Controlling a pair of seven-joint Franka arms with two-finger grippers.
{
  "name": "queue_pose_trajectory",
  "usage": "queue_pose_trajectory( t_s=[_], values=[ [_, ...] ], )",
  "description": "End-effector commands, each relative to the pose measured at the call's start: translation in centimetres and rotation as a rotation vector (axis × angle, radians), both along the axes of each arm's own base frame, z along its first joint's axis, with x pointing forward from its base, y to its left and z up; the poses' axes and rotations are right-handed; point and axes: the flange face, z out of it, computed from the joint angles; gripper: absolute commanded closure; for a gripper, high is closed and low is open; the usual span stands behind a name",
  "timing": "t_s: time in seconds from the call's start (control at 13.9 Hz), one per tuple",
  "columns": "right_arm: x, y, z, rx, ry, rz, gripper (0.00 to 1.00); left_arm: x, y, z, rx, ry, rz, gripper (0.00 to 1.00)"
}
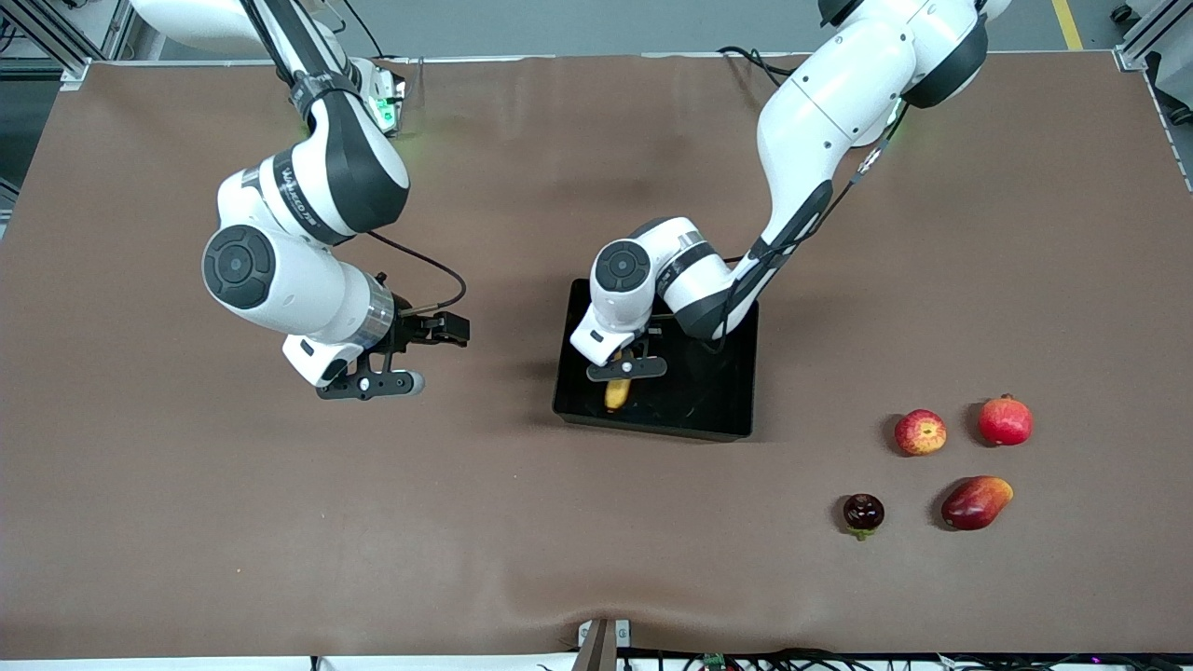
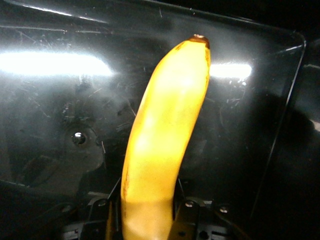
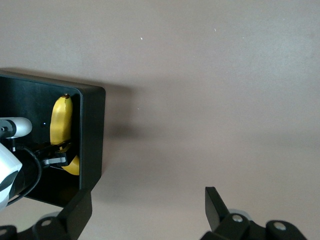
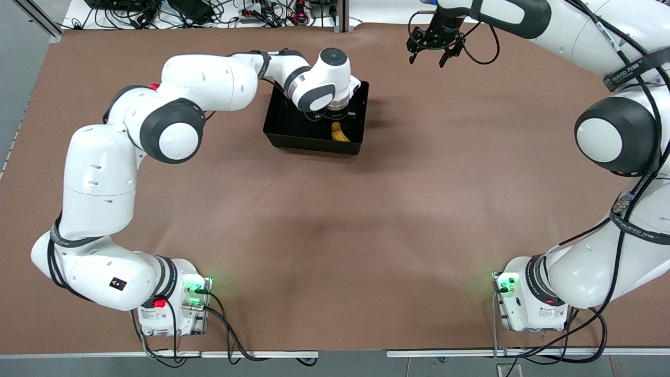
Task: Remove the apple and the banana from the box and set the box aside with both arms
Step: 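Lift the banana up out of the tray with the left gripper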
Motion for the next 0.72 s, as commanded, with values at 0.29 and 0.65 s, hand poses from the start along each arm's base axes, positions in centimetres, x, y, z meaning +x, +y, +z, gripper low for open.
queue_pose_trajectory(
  t_s=[0.29,0.65],
  values=[
    [0.0,0.5,0.0,0.012,-0.001,-0.015,0.00,1.4,0.3,1.3,0.003,-0.050,-0.079,1.00],
    [-0.2,1.2,-0.2,0.011,-0.002,-0.009,0.00,2.5,0.0,4.5,-0.016,-0.092,-0.067,1.00]
  ],
)
